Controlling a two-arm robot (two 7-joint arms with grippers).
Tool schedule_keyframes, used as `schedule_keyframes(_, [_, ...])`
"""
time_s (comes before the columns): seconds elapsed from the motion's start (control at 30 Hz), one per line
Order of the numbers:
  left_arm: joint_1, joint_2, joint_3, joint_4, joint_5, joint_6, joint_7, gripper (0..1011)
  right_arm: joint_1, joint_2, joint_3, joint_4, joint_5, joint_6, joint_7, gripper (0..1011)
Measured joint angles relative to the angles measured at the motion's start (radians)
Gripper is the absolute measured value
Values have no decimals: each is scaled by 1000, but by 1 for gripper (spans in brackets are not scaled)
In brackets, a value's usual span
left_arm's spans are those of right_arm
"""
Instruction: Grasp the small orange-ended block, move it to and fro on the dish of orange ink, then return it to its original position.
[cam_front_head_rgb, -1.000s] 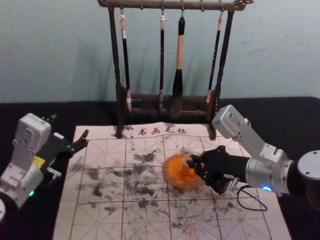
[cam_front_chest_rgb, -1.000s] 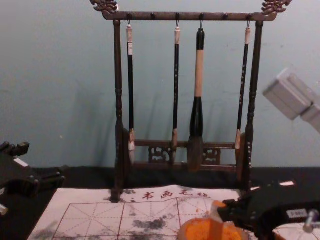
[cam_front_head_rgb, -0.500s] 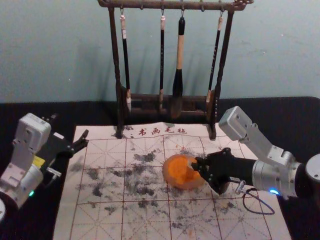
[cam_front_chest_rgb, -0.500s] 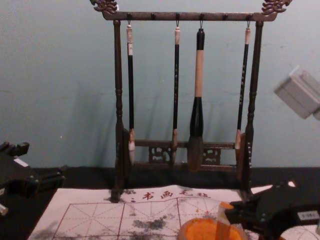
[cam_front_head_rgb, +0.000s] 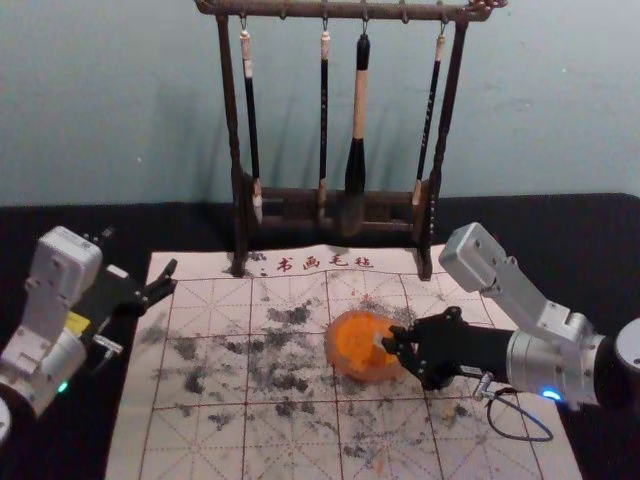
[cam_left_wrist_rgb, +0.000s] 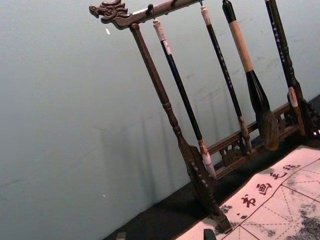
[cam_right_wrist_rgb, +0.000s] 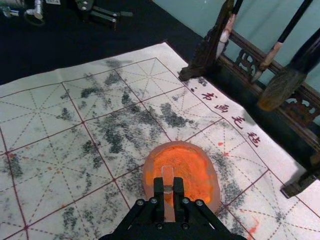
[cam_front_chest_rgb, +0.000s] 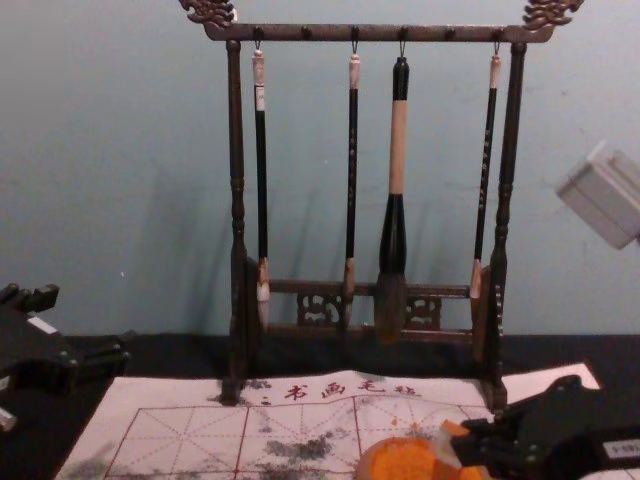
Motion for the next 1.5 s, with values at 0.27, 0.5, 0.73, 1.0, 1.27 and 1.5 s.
schedule_keyframes(0.27, [0,0,0,0,0,0,0,1001,-2,1,-8,-9,7,3,3,57])
schedule_keyframes(0.5, [0,0,0,0,0,0,0,1001,3,-2,-19,-12,11,3,10,57])
schedule_keyframes(0.73, [0,0,0,0,0,0,0,1001,7,-5,-30,-18,18,6,15,57])
schedule_keyframes(1.0, [0,0,0,0,0,0,0,1001,16,-12,-35,-16,21,7,10,57])
schedule_keyframes(1.27, [0,0,0,0,0,0,0,1001,31,-24,-37,5,19,7,-2,57])
schedule_keyframes(1.5, [0,0,0,0,0,0,0,1001,43,-33,-35,28,13,8,-12,57])
